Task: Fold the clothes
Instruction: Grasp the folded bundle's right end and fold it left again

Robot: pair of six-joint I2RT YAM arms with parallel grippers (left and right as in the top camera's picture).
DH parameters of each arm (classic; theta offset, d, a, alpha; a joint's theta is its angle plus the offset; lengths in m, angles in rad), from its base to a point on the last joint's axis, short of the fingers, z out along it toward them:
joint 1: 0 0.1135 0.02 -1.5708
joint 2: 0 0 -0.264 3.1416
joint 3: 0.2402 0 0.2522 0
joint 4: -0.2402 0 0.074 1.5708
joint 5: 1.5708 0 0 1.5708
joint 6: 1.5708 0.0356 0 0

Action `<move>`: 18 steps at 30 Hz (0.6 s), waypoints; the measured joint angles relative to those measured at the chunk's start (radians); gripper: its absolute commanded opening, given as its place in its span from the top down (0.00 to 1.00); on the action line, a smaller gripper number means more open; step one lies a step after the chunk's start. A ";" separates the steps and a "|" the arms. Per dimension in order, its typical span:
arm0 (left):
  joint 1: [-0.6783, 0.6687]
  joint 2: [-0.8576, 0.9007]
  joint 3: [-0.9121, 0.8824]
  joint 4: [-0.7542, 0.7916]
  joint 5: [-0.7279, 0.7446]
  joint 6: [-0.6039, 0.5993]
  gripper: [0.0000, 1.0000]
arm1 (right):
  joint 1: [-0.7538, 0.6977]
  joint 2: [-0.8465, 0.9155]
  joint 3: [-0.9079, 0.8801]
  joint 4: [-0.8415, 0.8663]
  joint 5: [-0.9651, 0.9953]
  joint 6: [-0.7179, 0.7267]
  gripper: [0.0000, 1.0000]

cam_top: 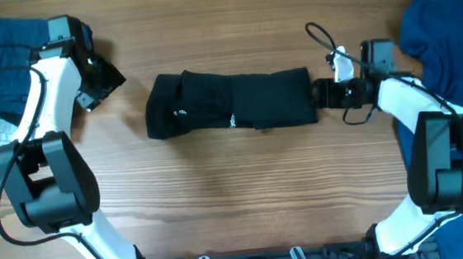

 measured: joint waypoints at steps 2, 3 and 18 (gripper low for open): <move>0.000 0.000 0.000 -0.001 0.000 0.000 0.35 | 0.000 0.000 -0.042 0.068 -0.016 0.026 0.45; 0.000 0.000 0.000 0.000 0.000 0.000 0.35 | 0.000 0.000 -0.053 0.085 -0.019 0.040 0.47; 0.000 0.000 0.000 0.000 0.000 0.000 0.34 | -0.129 0.049 -0.019 0.168 -0.185 0.163 0.96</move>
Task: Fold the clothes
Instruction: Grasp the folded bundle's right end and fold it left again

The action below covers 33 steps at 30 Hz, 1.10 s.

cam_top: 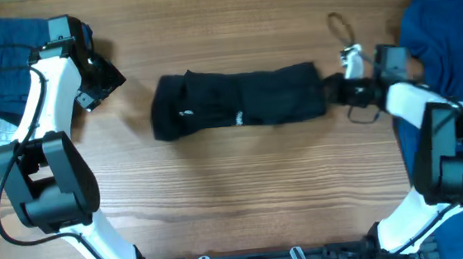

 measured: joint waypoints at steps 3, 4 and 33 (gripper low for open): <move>0.000 0.000 0.000 0.001 0.000 0.000 0.35 | -0.145 0.000 0.081 -0.048 -0.060 0.013 0.96; 0.000 0.000 0.000 0.000 0.000 0.000 0.34 | -0.187 0.001 0.118 -0.082 -0.076 0.019 0.96; 0.000 0.000 0.000 0.031 0.000 0.000 0.34 | 0.581 -0.008 0.549 -0.532 0.433 0.027 0.96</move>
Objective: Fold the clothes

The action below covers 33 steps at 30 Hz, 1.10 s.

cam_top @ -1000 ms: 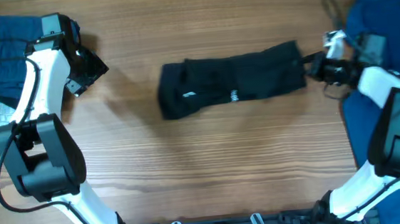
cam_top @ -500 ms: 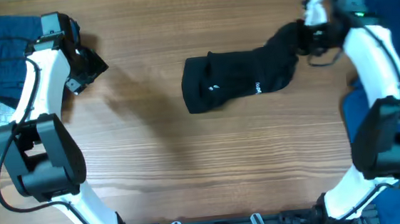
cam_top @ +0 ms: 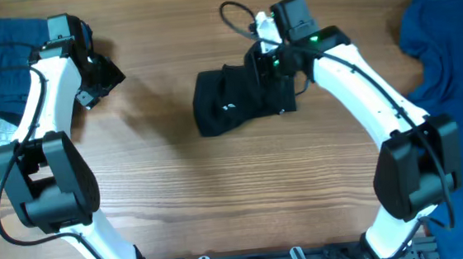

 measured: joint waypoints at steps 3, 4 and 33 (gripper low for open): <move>0.000 0.000 0.000 0.000 0.000 0.000 0.54 | 0.054 0.058 0.000 0.069 0.003 0.000 0.96; 0.000 0.000 0.000 0.000 0.000 0.003 0.65 | 0.072 0.083 0.000 0.082 0.000 0.000 0.96; -0.075 0.000 0.000 0.079 0.406 0.086 0.26 | -0.023 -0.119 0.026 0.056 -0.080 0.010 0.02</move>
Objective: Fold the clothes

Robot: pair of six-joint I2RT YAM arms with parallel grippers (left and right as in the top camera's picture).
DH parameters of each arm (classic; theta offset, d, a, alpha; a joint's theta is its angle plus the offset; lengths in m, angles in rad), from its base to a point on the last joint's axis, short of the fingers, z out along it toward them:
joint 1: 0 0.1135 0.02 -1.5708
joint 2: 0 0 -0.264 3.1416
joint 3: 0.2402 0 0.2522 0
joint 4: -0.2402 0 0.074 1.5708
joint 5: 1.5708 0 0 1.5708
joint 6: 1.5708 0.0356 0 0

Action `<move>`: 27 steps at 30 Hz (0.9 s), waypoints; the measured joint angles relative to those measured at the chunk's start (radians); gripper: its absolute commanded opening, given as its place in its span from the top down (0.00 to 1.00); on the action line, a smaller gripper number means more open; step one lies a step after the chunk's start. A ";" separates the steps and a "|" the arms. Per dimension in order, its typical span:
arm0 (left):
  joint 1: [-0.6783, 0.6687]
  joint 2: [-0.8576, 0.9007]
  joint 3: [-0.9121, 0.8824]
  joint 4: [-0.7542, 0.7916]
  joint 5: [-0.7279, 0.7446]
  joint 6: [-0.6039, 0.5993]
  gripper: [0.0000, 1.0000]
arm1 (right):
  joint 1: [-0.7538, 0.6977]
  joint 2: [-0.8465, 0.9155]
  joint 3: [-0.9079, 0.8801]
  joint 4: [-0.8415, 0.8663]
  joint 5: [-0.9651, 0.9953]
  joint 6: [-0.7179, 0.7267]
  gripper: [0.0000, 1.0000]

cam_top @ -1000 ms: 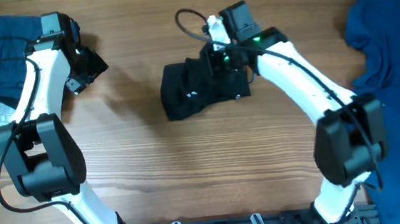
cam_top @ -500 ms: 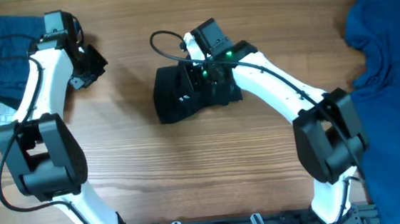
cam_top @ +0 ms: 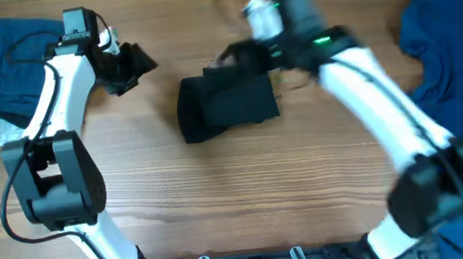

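Observation:
A black garment [cam_top: 228, 105] lies folded into a compact block at the middle of the wooden table [cam_top: 237, 195] in the overhead view. My right gripper [cam_top: 233, 60] sits at the garment's far upper edge, blurred by motion, and seems shut on the cloth there. My left gripper [cam_top: 133, 68] hovers open to the left of the garment, apart from it, with nothing between its fingers.
A heap of dark blue clothes lies at the far left edge, behind my left arm. Another blue garment [cam_top: 444, 46] is spread over the right edge. A rail with clamps runs along the front edge.
My right gripper and the black garment have moved left, and the garment is more compact. My left gripper has moved right and forward, closer to the garment.
The black garment lay stretched out long, with my right gripper at its right end and my left gripper idle by the blue heap. Then the right end was carried over onto the left half. Now the bundle is shorter and further left, and the left gripper has come nearer.

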 measured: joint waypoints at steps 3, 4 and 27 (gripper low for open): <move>-0.053 0.001 0.000 0.002 0.080 0.066 0.25 | -0.130 -0.050 0.019 -0.103 0.003 -0.004 0.12; -0.084 0.003 0.000 0.010 0.093 0.077 0.26 | -0.153 -0.040 0.017 -0.128 0.004 -0.011 0.16; -0.280 0.067 0.000 0.033 0.127 0.241 0.87 | -0.189 0.204 0.010 -0.013 -0.041 -0.117 0.42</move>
